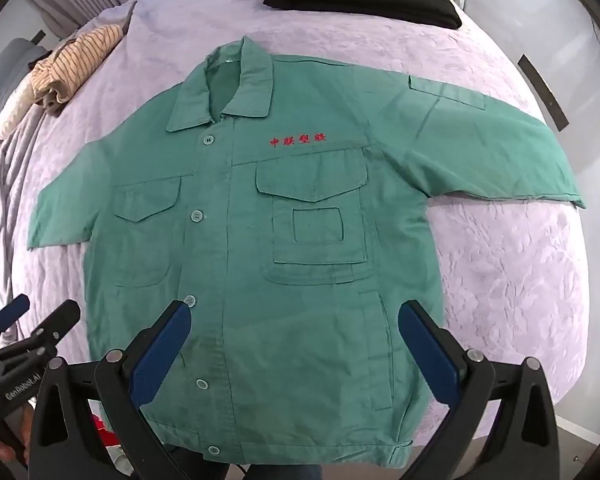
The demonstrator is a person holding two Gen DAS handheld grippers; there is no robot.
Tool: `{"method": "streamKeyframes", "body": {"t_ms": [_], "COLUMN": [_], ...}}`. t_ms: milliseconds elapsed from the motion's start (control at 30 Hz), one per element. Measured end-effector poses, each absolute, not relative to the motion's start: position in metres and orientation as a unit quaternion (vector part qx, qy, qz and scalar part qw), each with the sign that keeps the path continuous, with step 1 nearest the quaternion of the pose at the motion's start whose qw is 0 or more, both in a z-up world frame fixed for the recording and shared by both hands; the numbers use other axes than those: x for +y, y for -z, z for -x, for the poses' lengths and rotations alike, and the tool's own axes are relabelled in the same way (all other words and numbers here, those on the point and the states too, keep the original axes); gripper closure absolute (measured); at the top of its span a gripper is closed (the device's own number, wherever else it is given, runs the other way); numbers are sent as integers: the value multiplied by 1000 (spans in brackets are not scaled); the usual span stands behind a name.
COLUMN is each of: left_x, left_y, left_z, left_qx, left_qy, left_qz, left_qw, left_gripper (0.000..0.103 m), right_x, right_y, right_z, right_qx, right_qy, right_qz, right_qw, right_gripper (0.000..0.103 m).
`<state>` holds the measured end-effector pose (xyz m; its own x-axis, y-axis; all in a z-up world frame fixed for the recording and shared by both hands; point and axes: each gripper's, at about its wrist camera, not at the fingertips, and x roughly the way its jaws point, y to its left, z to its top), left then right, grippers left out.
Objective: Fold large clothes
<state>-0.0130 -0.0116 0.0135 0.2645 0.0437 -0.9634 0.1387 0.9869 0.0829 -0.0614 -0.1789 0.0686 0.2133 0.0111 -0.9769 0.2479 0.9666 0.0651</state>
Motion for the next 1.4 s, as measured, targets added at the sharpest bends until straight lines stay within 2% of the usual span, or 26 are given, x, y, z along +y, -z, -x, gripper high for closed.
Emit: {"method": "streamKeyframes", "body": {"t_ms": [1400], "left_x": [-16], "left_y": [-22], "left_z": [19], "left_qx": [600], "left_qy": [28], "left_qz": [-69], "left_qw": [797], "left_gripper": [0], "right_x": [-176], "right_y": [-78], "right_z": [62], "right_qx": [619], "right_qy": [77], "right_qz": [-93], "right_qw": [776], "right_gripper": [0]}}
